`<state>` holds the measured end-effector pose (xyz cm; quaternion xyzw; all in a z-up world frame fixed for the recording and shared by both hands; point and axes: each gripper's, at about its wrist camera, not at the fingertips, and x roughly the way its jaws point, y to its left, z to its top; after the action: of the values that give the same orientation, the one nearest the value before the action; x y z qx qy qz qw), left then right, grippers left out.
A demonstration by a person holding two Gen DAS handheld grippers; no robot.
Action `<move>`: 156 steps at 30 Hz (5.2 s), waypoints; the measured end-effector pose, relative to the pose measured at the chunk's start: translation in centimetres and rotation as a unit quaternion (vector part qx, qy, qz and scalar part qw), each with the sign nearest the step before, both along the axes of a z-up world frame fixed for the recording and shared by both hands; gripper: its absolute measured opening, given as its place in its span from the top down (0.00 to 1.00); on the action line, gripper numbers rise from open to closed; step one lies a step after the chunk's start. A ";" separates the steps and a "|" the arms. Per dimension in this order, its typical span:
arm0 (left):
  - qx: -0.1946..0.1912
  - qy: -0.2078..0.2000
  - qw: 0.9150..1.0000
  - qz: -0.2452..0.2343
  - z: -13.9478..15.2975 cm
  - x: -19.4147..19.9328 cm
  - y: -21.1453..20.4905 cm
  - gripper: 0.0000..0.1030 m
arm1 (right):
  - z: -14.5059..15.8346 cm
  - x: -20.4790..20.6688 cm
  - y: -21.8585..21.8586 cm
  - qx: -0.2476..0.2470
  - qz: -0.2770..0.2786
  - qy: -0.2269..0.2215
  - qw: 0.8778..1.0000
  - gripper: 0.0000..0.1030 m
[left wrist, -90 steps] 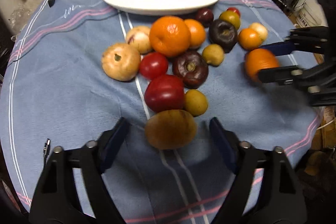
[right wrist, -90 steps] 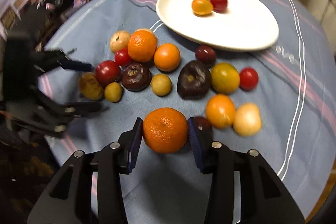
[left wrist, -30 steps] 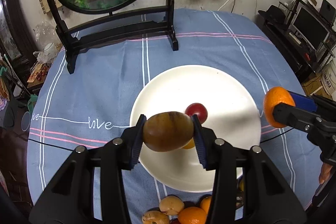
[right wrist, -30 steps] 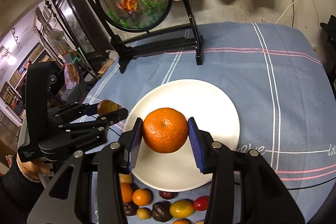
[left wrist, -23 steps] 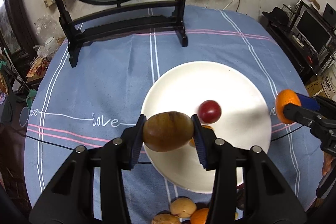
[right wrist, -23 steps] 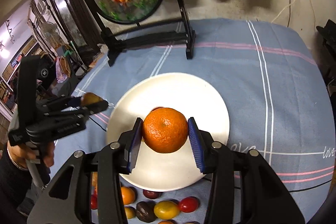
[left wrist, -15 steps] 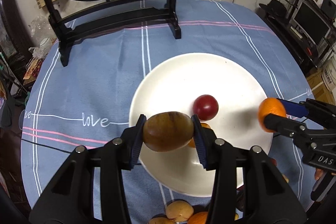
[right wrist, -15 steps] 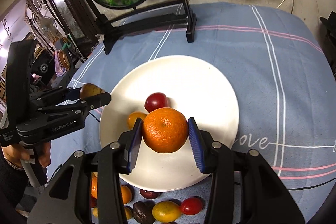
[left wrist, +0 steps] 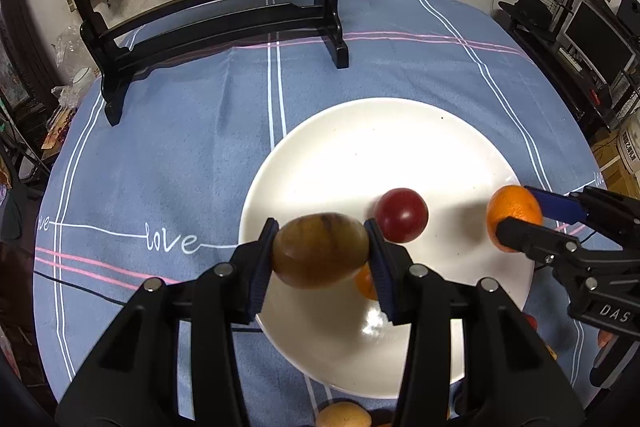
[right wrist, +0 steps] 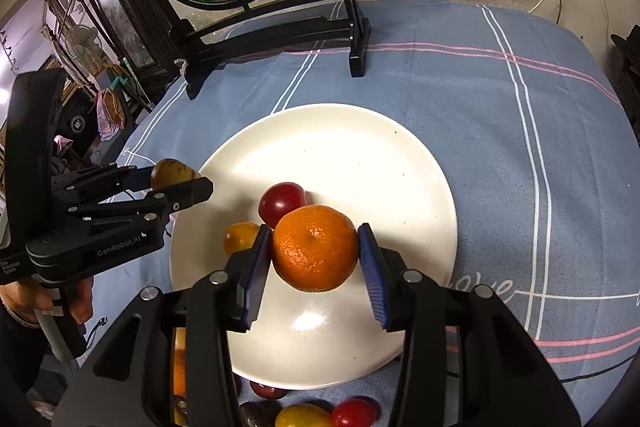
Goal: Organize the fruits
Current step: 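Carry the orange and brown pear to the plate and release both, then grasp a small yellow fruit with the right tool while the left tool grasps a red tomato, then carry the yellow fruit and red tomato to the plate and release both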
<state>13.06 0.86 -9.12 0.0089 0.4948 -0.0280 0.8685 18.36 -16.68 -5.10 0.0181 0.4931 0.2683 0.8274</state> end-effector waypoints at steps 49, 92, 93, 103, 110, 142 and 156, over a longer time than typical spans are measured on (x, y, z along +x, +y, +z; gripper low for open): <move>-0.052 0.033 0.998 -0.008 -1.7 -23.1 4.8 0.19 | -2.2 -22.9 2.3 -0.032 0.131 0.025 0.991 0.34; -0.066 0.031 0.994 -0.078 -0.8 -22.5 2.6 0.61 | -2.0 -20.4 -0.8 0.019 0.067 0.067 0.995 0.75; -0.067 0.022 0.994 -0.078 -0.1 -22.3 2.4 0.61 | -1.9 -20.3 -0.9 0.020 0.066 0.065 0.995 0.75; -0.057 -0.045 0.992 -0.103 5.7 -16.6 -0.1 0.61 | 3.4 -17.1 -2.4 0.049 0.050 0.003 0.998 0.75; -0.043 -0.080 0.991 -0.101 8.8 -11.1 -2.0 0.61 | 9.1 -11.7 -3.1 0.071 0.030 -0.073 0.994 0.75; 0.001 -0.025 0.998 -0.049 3.6 -1.2 -1.5 0.61 | 5.7 -3.0 0.6 0.034 0.048 -0.043 0.997 0.75; 0.000 -0.001 0.999 -0.042 1.8 0.3 -1.1 0.61 | 3.4 -2.1 2.0 0.006 0.064 -0.027 0.998 0.75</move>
<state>13.37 -0.27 -7.35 0.0302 0.4932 -0.0643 0.8670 16.21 -14.66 -1.69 -0.0158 0.4687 0.3246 0.8214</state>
